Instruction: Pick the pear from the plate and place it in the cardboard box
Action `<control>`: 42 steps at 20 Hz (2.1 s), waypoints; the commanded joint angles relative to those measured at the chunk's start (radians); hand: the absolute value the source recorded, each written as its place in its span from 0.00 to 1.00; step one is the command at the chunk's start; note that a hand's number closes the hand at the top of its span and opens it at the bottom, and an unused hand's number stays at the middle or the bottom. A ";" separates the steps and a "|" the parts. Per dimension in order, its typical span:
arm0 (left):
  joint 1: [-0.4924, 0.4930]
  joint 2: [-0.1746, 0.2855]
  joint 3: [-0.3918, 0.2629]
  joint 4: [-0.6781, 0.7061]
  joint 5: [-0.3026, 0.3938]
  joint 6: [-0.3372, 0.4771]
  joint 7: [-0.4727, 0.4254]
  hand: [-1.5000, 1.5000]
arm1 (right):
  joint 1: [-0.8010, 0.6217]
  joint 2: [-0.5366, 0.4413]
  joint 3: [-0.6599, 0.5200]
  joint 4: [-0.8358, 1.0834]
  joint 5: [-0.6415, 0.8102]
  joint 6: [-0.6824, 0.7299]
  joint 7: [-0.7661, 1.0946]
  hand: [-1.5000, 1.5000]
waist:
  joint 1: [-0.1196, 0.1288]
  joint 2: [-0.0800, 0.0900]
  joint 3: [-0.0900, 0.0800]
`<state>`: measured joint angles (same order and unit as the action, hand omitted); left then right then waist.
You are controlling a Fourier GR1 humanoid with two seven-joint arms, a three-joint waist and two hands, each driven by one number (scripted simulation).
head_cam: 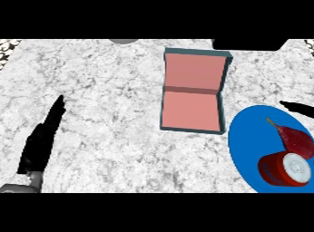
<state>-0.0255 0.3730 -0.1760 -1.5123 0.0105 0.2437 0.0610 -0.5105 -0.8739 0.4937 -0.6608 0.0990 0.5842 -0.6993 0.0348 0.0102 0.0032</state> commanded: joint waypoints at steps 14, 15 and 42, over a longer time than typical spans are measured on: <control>0.030 -0.002 0.023 -0.067 -0.008 -0.016 0.044 0.50 | -0.083 0.105 0.048 0.161 -0.003 0.123 -0.159 0.00 | 0.002 -0.003 -0.001; 0.013 0.000 0.035 0.003 -0.011 -0.030 0.001 0.50 | -0.096 0.105 0.052 0.152 -0.005 0.141 -0.151 0.00 | -0.007 -0.002 -0.002; 0.014 -0.045 0.033 -0.030 -0.053 -0.060 0.013 0.50 | -0.264 0.167 0.072 0.261 0.157 -0.385 -0.185 1.00 | 0.038 0.008 0.002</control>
<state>-0.0142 0.3356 -0.1226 -1.5291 -0.0339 0.1906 0.0785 -0.6727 -0.7069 0.5437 -0.4076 0.1832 0.3013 -0.8523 0.0359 0.0081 -0.0013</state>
